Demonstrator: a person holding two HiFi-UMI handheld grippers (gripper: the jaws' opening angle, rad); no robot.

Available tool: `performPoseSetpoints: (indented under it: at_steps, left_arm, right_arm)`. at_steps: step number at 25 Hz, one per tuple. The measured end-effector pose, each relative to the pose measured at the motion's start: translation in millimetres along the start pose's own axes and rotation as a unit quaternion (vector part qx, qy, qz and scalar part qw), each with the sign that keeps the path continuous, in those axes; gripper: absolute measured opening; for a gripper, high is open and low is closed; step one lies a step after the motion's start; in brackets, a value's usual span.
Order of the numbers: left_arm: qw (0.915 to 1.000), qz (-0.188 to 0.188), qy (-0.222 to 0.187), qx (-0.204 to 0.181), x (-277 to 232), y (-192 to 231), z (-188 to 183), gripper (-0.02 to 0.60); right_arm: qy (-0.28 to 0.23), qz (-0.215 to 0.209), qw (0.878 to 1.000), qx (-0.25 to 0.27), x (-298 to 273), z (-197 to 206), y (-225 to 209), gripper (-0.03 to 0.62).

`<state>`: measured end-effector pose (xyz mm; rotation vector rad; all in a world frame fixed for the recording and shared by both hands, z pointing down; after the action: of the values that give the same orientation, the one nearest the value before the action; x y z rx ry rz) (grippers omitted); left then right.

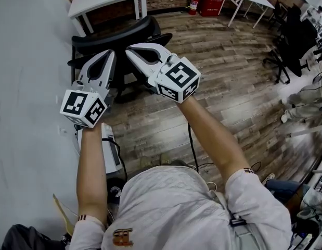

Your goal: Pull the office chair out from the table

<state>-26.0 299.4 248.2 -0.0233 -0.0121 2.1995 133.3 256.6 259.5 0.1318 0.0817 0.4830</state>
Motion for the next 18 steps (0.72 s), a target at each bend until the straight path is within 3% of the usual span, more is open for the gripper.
performPoseSetpoints:
  at_steps: [18]
  left_arm:
    - [1.0000, 0.008, 0.004, 0.003, 0.1, -2.5, 6.2, 0.000]
  right_arm:
    - [0.004, -0.004, 1.000, -0.002, 0.7, 3.2, 5.2, 0.000]
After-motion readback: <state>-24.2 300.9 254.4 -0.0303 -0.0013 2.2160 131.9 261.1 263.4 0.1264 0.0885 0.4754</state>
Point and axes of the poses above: the fingertips, and each gripper's own axes: x backward along the fingers, y to its left, z out of its underside, the point moved 9 cm from there along x, backward along the fingers, and after that the axes turned 11 degrees about y, right-handed, at the moved point
